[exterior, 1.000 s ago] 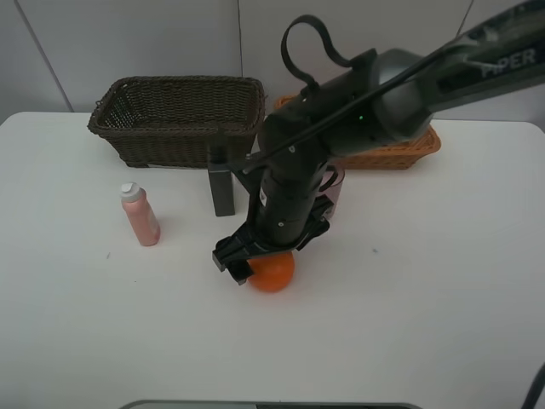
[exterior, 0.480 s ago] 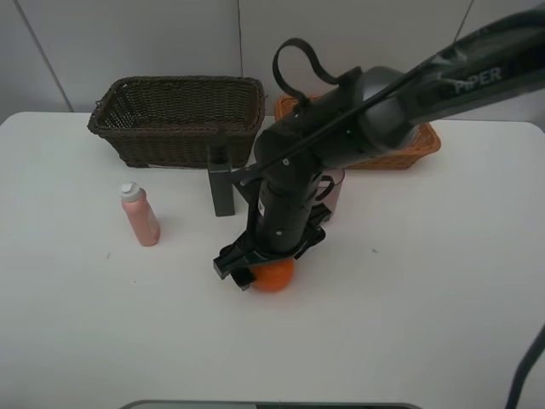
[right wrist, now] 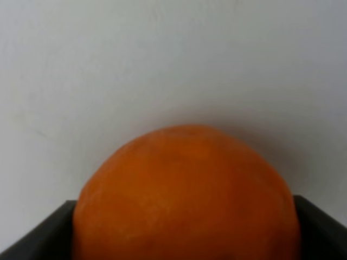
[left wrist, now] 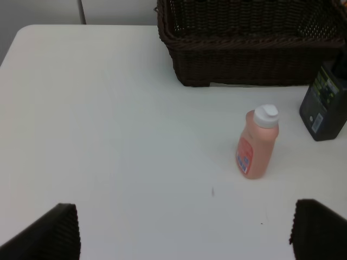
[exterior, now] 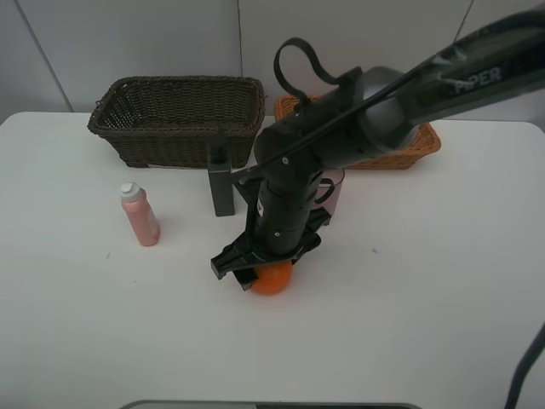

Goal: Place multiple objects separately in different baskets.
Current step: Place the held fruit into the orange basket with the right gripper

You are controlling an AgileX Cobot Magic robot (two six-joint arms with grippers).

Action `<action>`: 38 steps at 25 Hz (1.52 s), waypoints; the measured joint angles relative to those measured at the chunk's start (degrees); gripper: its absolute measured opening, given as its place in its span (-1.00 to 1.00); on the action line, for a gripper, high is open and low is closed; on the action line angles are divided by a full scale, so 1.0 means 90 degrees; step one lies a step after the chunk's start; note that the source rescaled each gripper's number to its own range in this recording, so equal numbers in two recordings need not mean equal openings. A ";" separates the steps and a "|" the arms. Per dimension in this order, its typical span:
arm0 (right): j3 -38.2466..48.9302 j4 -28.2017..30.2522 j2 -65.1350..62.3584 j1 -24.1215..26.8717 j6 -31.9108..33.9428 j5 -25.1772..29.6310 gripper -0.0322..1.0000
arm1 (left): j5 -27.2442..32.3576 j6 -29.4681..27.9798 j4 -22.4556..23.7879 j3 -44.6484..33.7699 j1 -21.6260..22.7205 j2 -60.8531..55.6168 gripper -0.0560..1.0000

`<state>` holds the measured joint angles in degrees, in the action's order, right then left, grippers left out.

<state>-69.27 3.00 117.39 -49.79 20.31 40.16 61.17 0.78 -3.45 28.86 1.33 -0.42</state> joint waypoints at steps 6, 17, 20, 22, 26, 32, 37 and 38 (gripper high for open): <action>0.0000 -0.0008 -0.0008 0.0000 0.0000 0.0024 0.44 | 0.0000 0.0000 0.0000 0.0000 0.0000 0.0000 1.00; -0.0510 0.0150 -0.0778 0.0017 -0.0006 0.1399 0.44 | 0.0000 0.0000 0.0000 0.0000 0.0000 0.0000 1.00; -0.1079 0.0336 -0.0838 0.0117 -0.0019 0.2167 0.44 | 0.0000 0.0000 0.0000 0.0000 0.0000 0.0000 1.00; -0.1429 0.0490 -0.0846 0.0239 -0.0024 0.2522 0.44 | 0.0000 0.0000 0.0000 0.0000 0.0000 0.0000 1.00; -0.2078 0.0782 -0.0846 0.0591 -0.0159 0.2930 0.44 | 0.0000 0.0000 0.0000 0.0000 0.0000 0.0000 1.00; -0.2747 0.0830 -0.0846 0.1339 -0.0331 0.2834 0.44 | 0.0000 0.0000 0.0000 0.0000 0.0000 0.0000 1.00; -0.2889 0.0990 -0.0846 0.2150 -0.0358 0.2112 0.44 | 0.0000 0.0000 0.0000 0.0000 0.0000 0.0000 1.00; -0.2889 0.1000 -0.0846 0.2336 -0.0358 0.1953 0.44 | 0.0000 0.0000 0.0000 0.0000 0.0000 0.0000 1.00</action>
<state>-95.28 12.00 109.77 -28.76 17.09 57.74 61.17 0.78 -3.45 28.86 1.33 -0.42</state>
